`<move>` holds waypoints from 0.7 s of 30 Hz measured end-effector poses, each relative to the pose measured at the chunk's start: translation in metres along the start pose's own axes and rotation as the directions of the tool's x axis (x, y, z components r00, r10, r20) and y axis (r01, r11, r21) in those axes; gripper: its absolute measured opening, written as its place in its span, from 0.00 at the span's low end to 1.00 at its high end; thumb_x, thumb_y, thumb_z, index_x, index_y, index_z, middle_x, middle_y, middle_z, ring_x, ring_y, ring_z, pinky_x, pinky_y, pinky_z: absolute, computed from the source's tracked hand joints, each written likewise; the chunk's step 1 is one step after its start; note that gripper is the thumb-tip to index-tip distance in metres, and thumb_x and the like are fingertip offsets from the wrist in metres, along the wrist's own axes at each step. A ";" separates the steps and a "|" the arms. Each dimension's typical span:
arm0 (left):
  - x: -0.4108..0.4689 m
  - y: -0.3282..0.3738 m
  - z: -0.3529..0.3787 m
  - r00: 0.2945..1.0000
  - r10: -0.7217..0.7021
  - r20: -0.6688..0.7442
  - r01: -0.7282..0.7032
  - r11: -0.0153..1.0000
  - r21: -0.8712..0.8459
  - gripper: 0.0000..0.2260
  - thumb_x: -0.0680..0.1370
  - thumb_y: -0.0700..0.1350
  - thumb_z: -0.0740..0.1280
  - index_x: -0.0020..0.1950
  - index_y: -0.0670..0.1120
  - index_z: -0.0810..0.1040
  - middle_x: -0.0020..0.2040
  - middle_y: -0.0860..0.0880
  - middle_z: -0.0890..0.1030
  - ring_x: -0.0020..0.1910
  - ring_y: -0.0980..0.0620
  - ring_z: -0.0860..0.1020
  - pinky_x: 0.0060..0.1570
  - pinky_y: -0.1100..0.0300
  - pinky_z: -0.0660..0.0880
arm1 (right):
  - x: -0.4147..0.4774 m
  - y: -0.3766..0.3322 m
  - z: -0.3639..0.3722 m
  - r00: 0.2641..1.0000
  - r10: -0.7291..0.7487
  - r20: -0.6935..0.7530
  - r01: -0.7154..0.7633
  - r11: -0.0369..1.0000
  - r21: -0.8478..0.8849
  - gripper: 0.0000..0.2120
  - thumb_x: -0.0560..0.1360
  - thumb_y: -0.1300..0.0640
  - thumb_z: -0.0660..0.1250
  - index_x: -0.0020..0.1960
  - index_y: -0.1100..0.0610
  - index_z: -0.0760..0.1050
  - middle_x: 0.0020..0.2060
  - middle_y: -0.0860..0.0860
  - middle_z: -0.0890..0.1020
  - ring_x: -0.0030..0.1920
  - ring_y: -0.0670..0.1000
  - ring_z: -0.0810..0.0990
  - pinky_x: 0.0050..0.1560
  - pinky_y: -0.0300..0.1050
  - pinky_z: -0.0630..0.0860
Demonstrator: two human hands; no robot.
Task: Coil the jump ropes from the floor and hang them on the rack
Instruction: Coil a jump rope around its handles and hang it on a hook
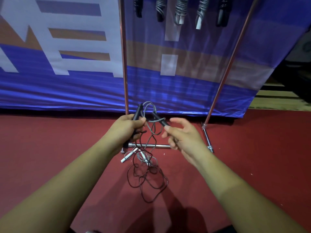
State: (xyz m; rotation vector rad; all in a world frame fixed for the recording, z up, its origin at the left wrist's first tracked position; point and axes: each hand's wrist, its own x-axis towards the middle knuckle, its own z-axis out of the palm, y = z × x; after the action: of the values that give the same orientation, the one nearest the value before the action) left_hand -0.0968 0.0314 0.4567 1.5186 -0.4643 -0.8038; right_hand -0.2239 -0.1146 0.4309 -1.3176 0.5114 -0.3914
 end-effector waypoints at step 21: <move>-0.011 0.006 0.002 0.978 0.135 0.159 -0.147 0.987 0.068 0.06 0.75 0.44 0.70 0.42 0.42 0.79 0.31 0.49 0.77 0.23 0.55 0.67 0.24 0.65 0.63 | 0.003 -0.005 -0.006 0.965 0.143 0.219 -0.189 0.960 0.205 0.10 0.81 0.52 0.59 0.56 0.59 0.70 0.52 0.69 0.81 0.41 0.65 0.84 0.45 0.56 0.81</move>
State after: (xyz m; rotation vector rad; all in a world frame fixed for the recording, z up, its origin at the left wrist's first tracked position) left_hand -0.1052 0.0371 0.4653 1.4838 -0.7188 -0.8019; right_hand -0.2247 -0.1218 0.4344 -1.0716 0.3912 -0.1660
